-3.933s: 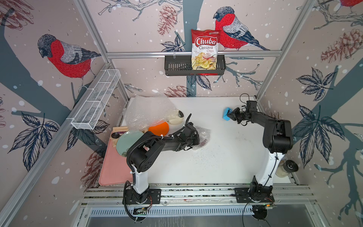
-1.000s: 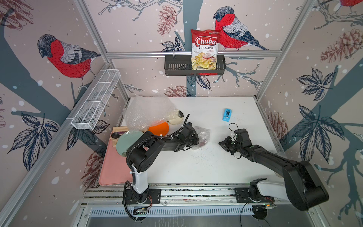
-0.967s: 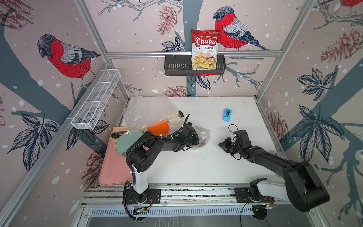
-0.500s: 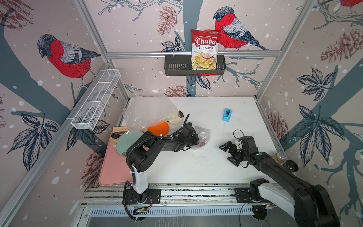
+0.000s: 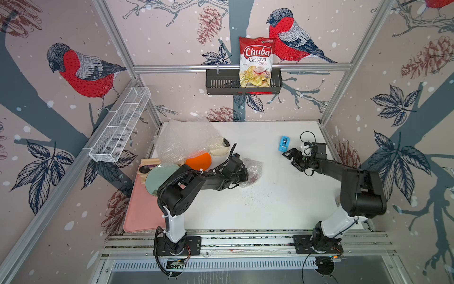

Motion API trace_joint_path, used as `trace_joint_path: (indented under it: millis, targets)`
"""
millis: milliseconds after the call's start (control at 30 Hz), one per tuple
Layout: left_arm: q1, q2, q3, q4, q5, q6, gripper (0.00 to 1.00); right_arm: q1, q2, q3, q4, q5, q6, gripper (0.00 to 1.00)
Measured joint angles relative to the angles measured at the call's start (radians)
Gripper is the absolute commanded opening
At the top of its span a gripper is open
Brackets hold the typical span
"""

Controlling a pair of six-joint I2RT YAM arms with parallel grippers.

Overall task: Wrap dinner plates in bubble wrap
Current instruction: Tear off the tape using the Tape Cutter.

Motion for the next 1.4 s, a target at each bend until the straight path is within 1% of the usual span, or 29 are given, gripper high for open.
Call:
trace_joint_path:
  millis: [133,233,367,633,667,800,1067,1133,1300,1400]
  targets:
    - [0.0,0.006,0.007,-0.004,0.0,0.0,0.0,0.014,0.137,0.094,0.05,-0.042,-0.044,0.85]
    - [0.0,0.012,0.013,-0.009,0.0,0.0,0.0,0.029,0.206,0.153,0.075,-0.075,-0.071,0.8]
    - [0.001,0.016,0.018,-0.015,0.0,0.0,0.0,0.028,0.274,0.2,0.126,-0.136,-0.073,0.75]
    - [0.002,0.019,0.024,-0.018,0.001,0.0,0.0,0.025,0.343,0.23,0.207,-0.182,-0.067,0.51]
    - [0.002,0.019,0.024,-0.018,0.001,0.0,0.0,0.024,0.345,0.23,0.209,-0.182,-0.067,0.49]
    - [0.002,0.02,0.023,-0.018,0.001,0.0,0.0,0.015,0.347,0.229,0.23,-0.185,-0.059,0.33]
    - [0.003,0.02,0.02,-0.014,0.002,0.0,0.0,0.003,0.359,0.222,0.259,-0.172,-0.012,0.1]
    - [0.003,0.02,0.019,-0.011,0.002,0.0,0.0,0.002,0.36,0.222,0.26,-0.164,-0.005,0.0]
    - [0.003,0.016,0.017,-0.008,0.002,0.0,0.0,0.002,0.372,0.229,0.249,-0.157,0.042,0.0]
    - [0.003,0.012,0.012,-0.001,0.001,0.0,0.0,0.005,0.394,0.252,0.179,-0.148,0.114,0.0]
